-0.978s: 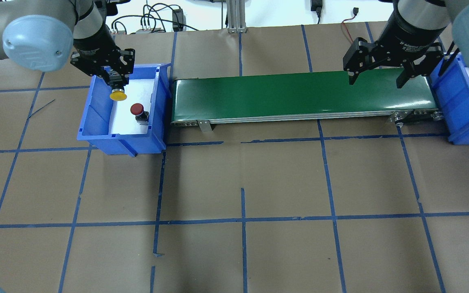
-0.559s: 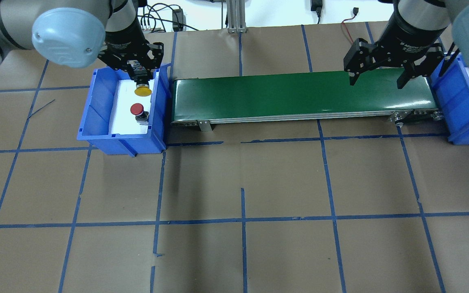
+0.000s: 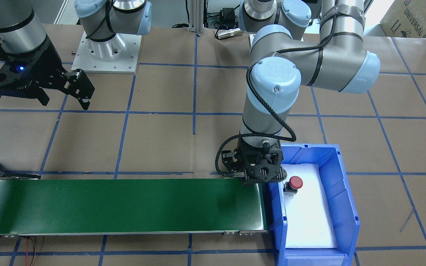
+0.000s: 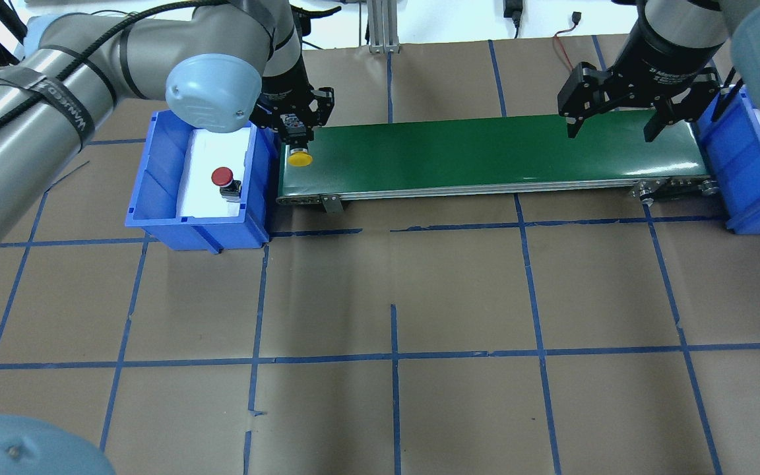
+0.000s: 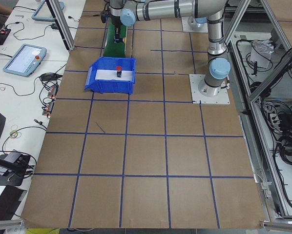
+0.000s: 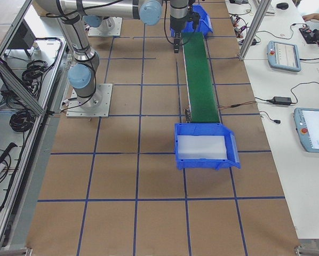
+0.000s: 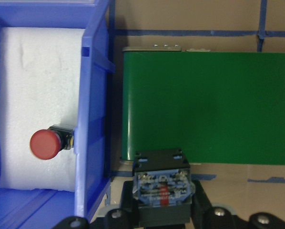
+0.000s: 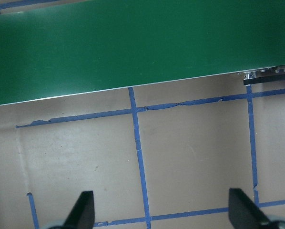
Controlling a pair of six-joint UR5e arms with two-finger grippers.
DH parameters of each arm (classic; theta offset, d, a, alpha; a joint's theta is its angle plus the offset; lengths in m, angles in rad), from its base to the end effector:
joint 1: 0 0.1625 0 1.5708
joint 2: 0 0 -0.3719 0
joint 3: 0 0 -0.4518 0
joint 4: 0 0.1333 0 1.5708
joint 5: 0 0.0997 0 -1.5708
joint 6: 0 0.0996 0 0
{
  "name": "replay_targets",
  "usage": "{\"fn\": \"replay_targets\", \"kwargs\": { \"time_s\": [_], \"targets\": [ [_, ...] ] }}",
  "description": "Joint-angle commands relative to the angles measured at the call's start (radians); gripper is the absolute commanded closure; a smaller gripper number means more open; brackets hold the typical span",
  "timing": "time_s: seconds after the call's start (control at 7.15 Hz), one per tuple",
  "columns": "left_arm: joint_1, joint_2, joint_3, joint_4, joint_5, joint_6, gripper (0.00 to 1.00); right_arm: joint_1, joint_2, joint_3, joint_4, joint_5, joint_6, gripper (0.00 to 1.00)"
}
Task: Transport two buttons from left to right
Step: 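Lift the yellow-capped button and carry it onto the green conveyor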
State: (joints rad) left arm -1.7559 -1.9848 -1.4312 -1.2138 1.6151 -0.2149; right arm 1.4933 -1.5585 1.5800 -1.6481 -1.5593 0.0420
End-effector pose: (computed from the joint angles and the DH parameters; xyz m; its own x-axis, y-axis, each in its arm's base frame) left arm -0.2541 -0.6565 0.2896 -0.9991 -0.0328 -0.0255 -0.0303 0.9955 -0.0900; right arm 0.0906 -0.5701 0.4308 -0.9929 0.1185 -0.0138 0.1191 0.9913 -0.0552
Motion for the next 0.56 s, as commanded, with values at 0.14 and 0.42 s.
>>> {"fn": "replay_targets", "kwargs": {
  "time_s": [0.14, 0.42],
  "targets": [
    [-0.002, -0.078, 0.006, 0.078, -0.043, 0.008, 1.0, -0.005, 0.017, -0.029, -0.018, 0.007, 0.004, 0.0],
    [-0.002, -0.112, 0.032, 0.088, -0.046, 0.015, 1.0, -0.004, 0.037, -0.063, -0.015, 0.004, 0.016, 0.0]
  ]
}}
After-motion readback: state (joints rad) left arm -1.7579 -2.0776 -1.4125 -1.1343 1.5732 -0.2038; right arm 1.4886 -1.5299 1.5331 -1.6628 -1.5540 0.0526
